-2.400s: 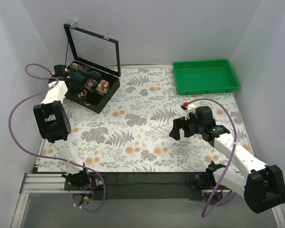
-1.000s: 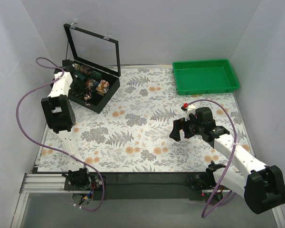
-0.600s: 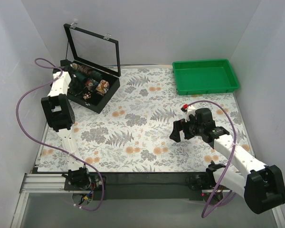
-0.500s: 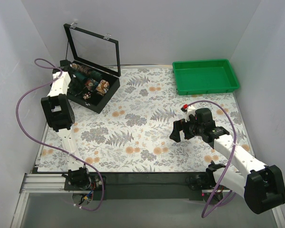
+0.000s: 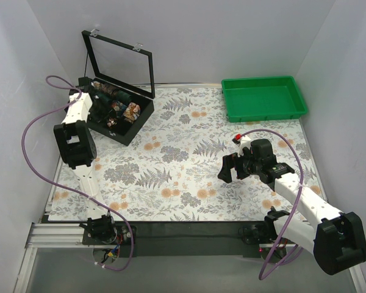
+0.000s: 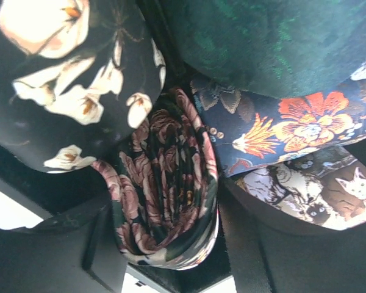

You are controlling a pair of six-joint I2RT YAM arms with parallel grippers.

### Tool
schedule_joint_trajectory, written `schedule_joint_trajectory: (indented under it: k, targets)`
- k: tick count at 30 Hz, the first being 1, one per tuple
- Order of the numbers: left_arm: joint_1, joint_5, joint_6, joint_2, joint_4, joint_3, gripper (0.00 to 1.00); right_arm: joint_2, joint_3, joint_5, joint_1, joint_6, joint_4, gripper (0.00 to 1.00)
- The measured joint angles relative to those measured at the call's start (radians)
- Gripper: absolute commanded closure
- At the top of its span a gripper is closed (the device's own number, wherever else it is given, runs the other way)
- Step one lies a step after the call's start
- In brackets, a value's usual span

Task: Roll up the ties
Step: Place the rolled tie into the container

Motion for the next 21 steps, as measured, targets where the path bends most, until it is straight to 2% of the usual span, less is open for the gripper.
schedule_joint_trajectory:
  k: [6,12,21]
  targets:
    - [-0.01,0.001,-0.005,-0.002,0.018,-0.001,0.36,0.0,0.0,0.0,0.0,0.0,0.0,0.06]
    - [-0.017,0.001,-0.005,-0.027,0.052,-0.032,0.3,0.0,0.0,0.0,0.0,0.0,0.0,0.06]
    - [-0.019,-0.036,-0.003,-0.058,0.061,-0.054,0.27,-0.006,0.0,0.0,0.0,0.0,0.0,0.06]
